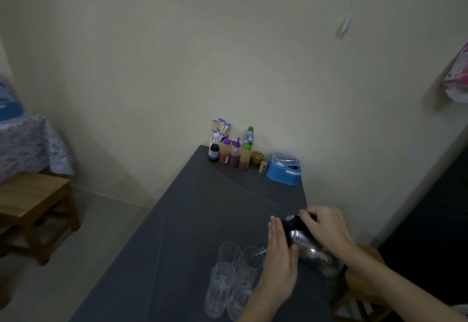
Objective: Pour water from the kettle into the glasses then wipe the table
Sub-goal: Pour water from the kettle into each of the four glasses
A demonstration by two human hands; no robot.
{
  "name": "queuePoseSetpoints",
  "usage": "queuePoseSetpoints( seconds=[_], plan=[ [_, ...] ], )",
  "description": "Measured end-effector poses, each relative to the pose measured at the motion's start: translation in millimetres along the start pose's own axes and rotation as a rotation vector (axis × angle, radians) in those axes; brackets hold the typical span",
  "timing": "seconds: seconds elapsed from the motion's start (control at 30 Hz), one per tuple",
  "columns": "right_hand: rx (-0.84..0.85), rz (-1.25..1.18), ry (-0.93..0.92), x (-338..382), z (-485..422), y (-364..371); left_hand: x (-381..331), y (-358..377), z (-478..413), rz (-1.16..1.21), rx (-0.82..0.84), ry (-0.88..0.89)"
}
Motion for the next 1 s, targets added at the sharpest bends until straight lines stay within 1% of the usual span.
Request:
queuePoseSetpoints(
  seconds=[0.43, 0.57, 0.8, 1.0],
  plan=[
    [0.007, 0.004, 0.013, 2.2, 5.9, 0.6, 3.8, 2.0, 2.5, 0.002, 0.032, -0.040],
    [0.009, -0.070, 0.081, -8.9, 13.3, 3.8, 3.7, 1.5, 0.8, -0.022, 0.076, -0.031],
    [-0.107, -0.194, 0.200, -31.1, 34.9, -6.7, -7.8, -1.1, -1.1, -0.114, 0.171, 0.014],
    [-0.194, -0.289, 0.303, -43.2, 50.5, -11.5, -18.3, -1.2, -1.9, -0.184, 0.208, 0.084]
  ],
)
Point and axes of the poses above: each hand's wrist, its own z-axis away from the middle knuckle, its own y-axis out of the palm, x = y × z, the point moved 9 cm from there along -z, towards the middle knuckle, and after that the axes turned 12 degrees about -z, right-handed, at the moved point
